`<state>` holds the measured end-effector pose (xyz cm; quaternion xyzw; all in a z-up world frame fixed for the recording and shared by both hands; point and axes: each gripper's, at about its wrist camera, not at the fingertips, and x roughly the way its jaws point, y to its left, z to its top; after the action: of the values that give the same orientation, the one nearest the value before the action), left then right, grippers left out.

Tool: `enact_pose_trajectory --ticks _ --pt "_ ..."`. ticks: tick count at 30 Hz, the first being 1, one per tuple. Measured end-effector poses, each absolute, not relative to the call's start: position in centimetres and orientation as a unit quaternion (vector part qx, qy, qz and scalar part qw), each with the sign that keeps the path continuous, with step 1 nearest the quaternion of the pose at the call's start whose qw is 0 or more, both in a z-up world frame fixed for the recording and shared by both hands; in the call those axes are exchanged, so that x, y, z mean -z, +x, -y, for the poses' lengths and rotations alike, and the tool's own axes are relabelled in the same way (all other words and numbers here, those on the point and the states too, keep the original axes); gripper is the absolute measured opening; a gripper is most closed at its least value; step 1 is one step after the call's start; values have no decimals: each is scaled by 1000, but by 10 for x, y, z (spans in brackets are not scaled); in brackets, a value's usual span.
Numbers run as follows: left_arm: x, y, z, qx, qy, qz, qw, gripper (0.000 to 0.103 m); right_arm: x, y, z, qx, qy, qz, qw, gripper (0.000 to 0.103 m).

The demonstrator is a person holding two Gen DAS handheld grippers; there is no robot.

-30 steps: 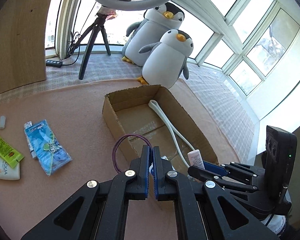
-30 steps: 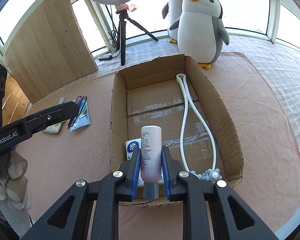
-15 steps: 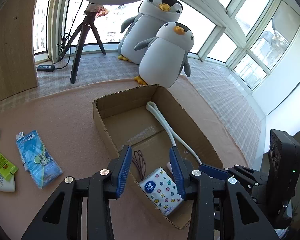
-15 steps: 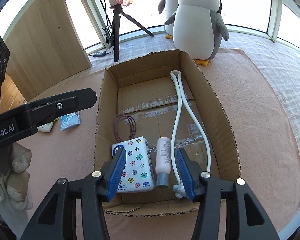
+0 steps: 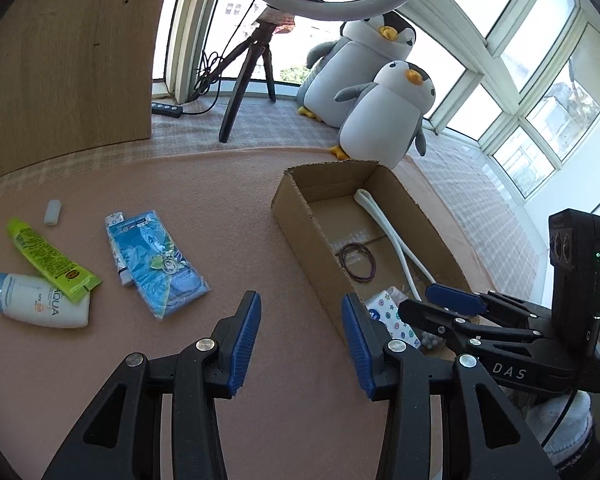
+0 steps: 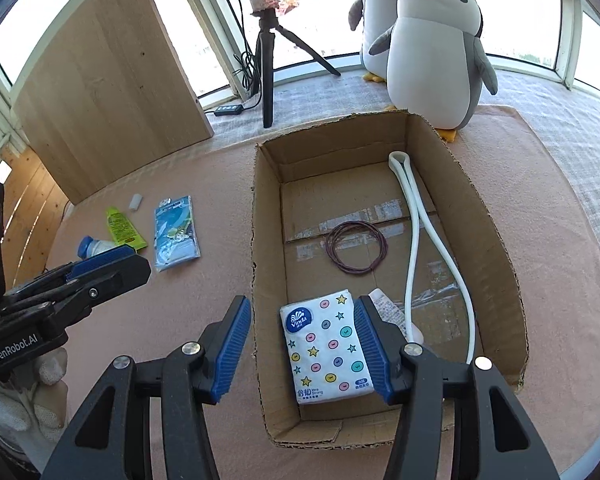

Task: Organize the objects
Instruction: 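Carry bottle and rubber band into the box and open both grippers, then move the right gripper to the blue packaged item and close on it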

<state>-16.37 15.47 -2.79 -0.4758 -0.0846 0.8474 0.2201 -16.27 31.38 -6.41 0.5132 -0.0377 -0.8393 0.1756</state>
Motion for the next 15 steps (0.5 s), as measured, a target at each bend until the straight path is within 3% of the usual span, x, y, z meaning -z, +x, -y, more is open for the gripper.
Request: enact_pose_trajectory --ticks 15 --pt "46 -103 -11 -856 -489 120 116 46 75 -229 -181 804 544 -19 238 50"
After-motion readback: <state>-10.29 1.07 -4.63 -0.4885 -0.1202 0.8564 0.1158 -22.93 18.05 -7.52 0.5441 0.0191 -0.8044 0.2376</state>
